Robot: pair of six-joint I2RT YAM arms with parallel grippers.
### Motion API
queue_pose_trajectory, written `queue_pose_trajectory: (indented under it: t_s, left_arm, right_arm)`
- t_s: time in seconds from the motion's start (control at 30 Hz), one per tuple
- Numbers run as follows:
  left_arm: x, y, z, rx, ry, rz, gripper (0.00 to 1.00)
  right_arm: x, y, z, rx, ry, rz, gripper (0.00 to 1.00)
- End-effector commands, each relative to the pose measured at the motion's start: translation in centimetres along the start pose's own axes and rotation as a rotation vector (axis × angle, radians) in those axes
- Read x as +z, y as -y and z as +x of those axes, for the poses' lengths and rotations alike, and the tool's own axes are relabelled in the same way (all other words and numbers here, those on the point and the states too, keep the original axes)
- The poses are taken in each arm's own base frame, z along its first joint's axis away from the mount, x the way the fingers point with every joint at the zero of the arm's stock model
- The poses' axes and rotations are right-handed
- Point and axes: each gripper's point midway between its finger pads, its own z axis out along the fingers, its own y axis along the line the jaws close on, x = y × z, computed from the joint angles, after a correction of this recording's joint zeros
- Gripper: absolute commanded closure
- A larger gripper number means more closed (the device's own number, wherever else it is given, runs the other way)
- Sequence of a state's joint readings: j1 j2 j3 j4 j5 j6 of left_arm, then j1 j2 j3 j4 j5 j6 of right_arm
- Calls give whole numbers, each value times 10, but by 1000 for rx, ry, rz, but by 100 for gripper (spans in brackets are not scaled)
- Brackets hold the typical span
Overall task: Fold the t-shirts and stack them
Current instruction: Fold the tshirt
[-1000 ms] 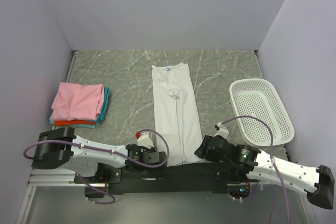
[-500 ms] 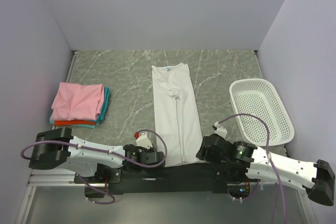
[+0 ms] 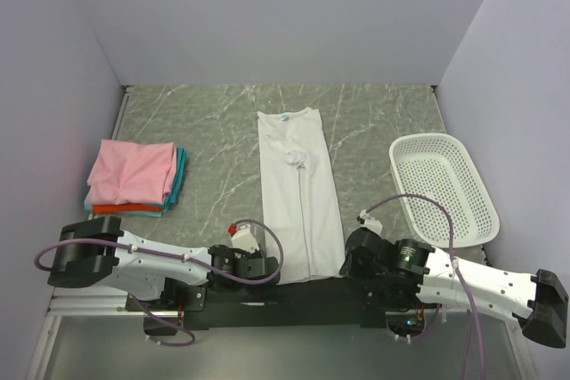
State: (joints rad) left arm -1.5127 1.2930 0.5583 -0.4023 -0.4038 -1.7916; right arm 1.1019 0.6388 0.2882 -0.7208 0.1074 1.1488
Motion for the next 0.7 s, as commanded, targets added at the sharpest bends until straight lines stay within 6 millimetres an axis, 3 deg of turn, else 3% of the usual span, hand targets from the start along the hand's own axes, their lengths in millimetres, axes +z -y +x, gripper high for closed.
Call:
queue_pose_trajectory:
  t_s: [0.0, 0.07, 0.33, 0.53, 0.67]
  left_arm:
    - [-1, 6, 4, 6, -14, 26, 99]
    - [-3, 8, 1, -2, -6, 41, 99]
    - [-20, 25, -28, 5, 85, 127, 99]
    - [-30, 45, -69, 17, 136, 225, 99]
    - [-34, 61, -106, 16, 187, 263, 99]
  right_arm:
    - [-5, -9, -5, -30, 17, -35, 95]
    - [-9, -16, -13, -41, 56, -58, 100]
    - [-37, -54, -57, -72, 229, -145, 100]
    - [-59, -75, -98, -107, 364, -101, 100]
    - [-62, -86, -131, -101, 441, -82, 100]
